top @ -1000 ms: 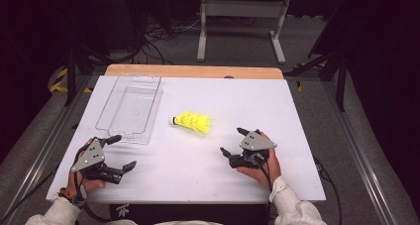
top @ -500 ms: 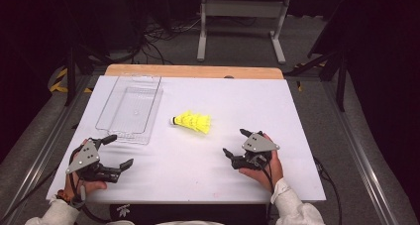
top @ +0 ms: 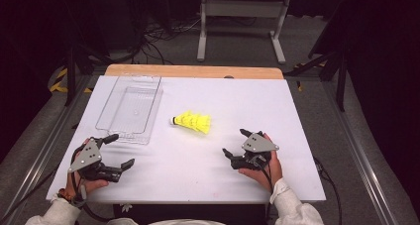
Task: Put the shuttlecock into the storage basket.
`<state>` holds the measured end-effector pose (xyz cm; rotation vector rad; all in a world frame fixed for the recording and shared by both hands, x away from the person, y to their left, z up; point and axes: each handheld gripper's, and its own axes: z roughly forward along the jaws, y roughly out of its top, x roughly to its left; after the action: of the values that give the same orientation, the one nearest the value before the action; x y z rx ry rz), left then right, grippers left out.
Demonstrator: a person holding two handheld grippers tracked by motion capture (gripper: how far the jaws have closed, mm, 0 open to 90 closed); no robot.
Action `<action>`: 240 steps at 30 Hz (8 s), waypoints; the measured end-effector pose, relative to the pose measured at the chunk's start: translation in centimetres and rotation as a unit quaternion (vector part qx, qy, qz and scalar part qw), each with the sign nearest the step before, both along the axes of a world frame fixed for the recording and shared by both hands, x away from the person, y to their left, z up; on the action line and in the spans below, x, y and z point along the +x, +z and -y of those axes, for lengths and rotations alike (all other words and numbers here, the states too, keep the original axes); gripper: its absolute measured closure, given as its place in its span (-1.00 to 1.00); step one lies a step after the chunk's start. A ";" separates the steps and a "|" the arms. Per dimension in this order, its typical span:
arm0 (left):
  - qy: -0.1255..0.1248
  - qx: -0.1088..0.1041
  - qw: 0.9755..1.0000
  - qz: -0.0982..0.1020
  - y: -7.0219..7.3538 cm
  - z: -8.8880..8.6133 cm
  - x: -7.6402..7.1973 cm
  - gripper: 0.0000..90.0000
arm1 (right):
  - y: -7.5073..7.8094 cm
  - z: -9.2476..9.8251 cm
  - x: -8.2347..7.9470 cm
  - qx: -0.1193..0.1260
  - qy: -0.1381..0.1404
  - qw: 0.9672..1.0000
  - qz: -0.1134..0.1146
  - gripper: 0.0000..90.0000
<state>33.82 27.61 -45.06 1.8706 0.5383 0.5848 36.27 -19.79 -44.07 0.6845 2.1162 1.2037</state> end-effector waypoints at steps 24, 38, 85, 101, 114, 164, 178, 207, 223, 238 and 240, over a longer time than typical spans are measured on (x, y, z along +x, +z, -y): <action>-0.020 0.008 1.000 -0.003 -0.2 0.5 0.2 -0.89 | -1.3 -4.0 2.0 -0.024 0.038 0.998 -0.049 -0.59; -0.022 0.007 1.000 -0.003 -0.2 0.4 0.2 -0.89 | -1.6 -7.2 4.9 -0.032 0.053 0.995 -0.079 -0.63; -0.023 0.011 1.000 -0.012 -0.4 0.5 0.3 -0.87 | -1.9 -14.1 12.3 0.036 -0.036 0.984 -0.173 0.29; -0.021 0.011 1.000 -0.012 -0.3 0.3 0.3 -0.86 | -1.6 -15.4 12.7 0.018 -0.051 0.989 -0.138 0.91; -0.020 0.010 1.000 -0.010 -0.3 0.3 0.2 -0.86 | 0.2 -14.3 12.1 0.070 -0.029 0.989 -0.130 0.91; -0.018 0.008 1.000 -0.007 -0.3 0.2 0.1 -0.87 | 4.3 -14.5 10.1 0.091 0.028 0.992 -0.085 0.93; -0.020 0.009 1.000 -0.007 -0.3 0.1 0.1 -0.88 | 5.0 -16.2 9.5 0.074 0.056 0.992 -0.080 0.93; -0.018 0.004 1.000 -0.004 -0.2 -0.1 -0.2 -0.88 | 5.6 -21.6 9.8 0.059 0.107 0.988 -0.089 0.93; -0.015 0.001 1.000 -0.003 -0.2 -0.5 -0.6 -0.88 | 5.9 -23.7 9.9 0.054 0.127 0.986 -0.092 0.94; -0.005 0.002 1.000 -0.005 -0.2 -1.0 -1.4 -0.88 | 6.2 -25.9 9.9 0.049 0.147 0.983 -0.094 0.94; -0.002 0.002 1.000 -0.003 -0.3 -1.1 -1.5 -0.88 | 6.2 -26.2 10.0 0.051 0.149 0.983 -0.095 0.94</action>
<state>32.30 28.75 -45.31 1.8781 0.5389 0.5783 46.22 6.38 -37.87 0.5583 2.3922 1.4641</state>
